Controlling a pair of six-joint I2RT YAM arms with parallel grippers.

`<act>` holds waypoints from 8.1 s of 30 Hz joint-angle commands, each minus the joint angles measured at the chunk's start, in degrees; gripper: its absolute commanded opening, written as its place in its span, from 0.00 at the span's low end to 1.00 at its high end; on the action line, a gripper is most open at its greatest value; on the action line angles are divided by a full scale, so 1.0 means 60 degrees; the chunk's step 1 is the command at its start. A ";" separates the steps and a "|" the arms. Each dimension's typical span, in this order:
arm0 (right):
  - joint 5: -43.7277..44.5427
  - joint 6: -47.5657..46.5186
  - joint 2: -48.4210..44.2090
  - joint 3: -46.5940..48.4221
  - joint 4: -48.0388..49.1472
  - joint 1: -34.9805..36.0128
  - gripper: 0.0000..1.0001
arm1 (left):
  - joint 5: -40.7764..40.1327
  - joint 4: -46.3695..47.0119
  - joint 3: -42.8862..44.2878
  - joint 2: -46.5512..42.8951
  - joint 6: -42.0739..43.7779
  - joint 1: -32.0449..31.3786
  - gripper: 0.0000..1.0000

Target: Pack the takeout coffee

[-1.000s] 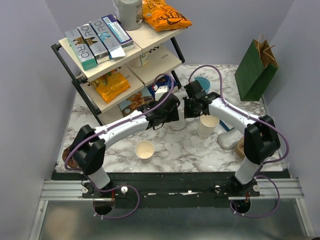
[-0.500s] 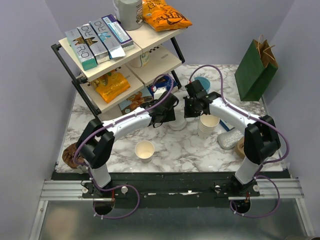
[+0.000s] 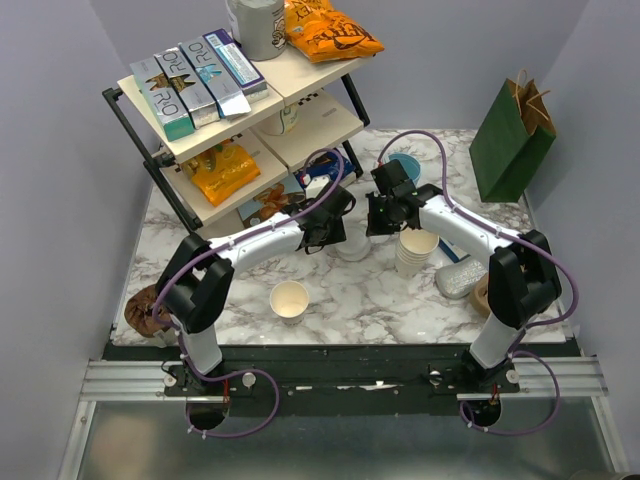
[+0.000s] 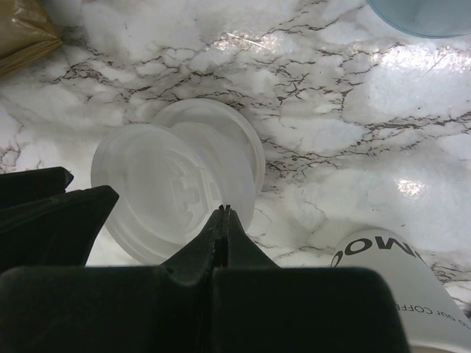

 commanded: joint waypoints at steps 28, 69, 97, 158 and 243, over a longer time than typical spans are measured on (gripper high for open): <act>-0.0339 0.0266 0.0250 0.0020 -0.0060 -0.0066 0.01 | 0.0087 -0.0197 0.0283 0.0366 -0.0584 0.0004 0.00; -0.5829 -0.9624 -0.8170 -0.4066 0.4572 0.0751 0.94 | 0.1989 -0.2582 -0.0607 -0.4524 0.0354 -0.0436 0.00; -0.5379 -1.5599 -0.6386 -0.3788 0.1595 0.3962 0.78 | 0.6005 -0.4445 -0.1109 -0.5918 -0.1126 0.0722 0.00; -0.5378 0.1467 -0.1933 -0.2470 0.5023 0.3962 0.28 | 0.2137 -0.2409 -0.6396 -1.2393 -0.0569 0.1220 0.99; -0.5041 0.0295 -0.1317 -0.1679 0.2357 0.3947 0.63 | 0.3500 -0.1545 -0.7847 -1.1939 -0.1551 0.1205 0.84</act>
